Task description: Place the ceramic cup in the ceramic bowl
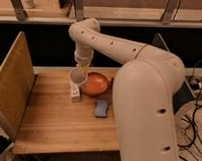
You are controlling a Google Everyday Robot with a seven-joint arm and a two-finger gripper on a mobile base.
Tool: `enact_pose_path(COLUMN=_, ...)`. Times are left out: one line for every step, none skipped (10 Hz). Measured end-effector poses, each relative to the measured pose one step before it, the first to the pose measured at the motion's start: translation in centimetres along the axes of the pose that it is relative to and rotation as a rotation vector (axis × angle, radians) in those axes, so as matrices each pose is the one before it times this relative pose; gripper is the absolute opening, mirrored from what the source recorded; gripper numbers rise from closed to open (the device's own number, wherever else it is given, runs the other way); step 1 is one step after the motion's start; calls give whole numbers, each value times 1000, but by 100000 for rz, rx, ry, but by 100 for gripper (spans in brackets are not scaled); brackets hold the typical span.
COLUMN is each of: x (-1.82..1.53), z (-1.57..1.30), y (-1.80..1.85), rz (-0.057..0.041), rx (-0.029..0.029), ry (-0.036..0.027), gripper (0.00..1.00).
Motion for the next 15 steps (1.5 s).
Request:
enact_pose_path(x=-1027, z=828, y=-1555, rz=2403, rx=771, ry=566, gripper=0)
enact_pose_path(x=-483, z=514, y=-1142, rz=2342, rx=-245, ry=291, gripper=0)
enact_pose_path(x=-339, z=367, y=-1290, rz=2520, rx=-464, ry=-216, gripper=0)
enact_pose_path(x=123, z=275, y=-1064, rz=2224, rx=-364, ry=412, gripper=0)
enact_pose_path(x=551, z=482, y=-1698, rz=3917, rx=-598, ry=878, gripper=0)
enact_pose_path(x=647, z=510, y=-1426, rz=3468, rx=-616, ry=1177, gripper=0)
enact_pose_path(x=459, z=414, y=-1048, rz=2742, rx=-678, ry=649, gripper=0)
enact_pose_path(x=752, z=520, y=-1137, rz=3166, rx=-1264, ry=1264, gripper=0)
enact_pose_path(x=967, z=669, y=-1265, rz=3241, rx=-1497, ry=1630, gripper=0)
enact_pose_path(x=910, z=810, y=-807, rz=1916, rx=-1306, ry=2145, gripper=0)
enact_pose_path(x=709, z=872, y=-466, rz=1238, rx=-1306, ry=2070, gripper=0)
enact_pose_path(x=572, z=1042, y=-183, rz=906, rx=-1970, ry=1952, gripper=0)
enact_pose_path(x=348, z=978, y=117, rz=311, rx=-2233, ry=1629, gripper=0)
enact_pose_path(x=277, z=959, y=345, rz=-265, rx=-2650, ry=1637, gripper=2)
enact_pose_path(x=119, z=723, y=366, rz=-600, rx=-2244, ry=1066, gripper=9)
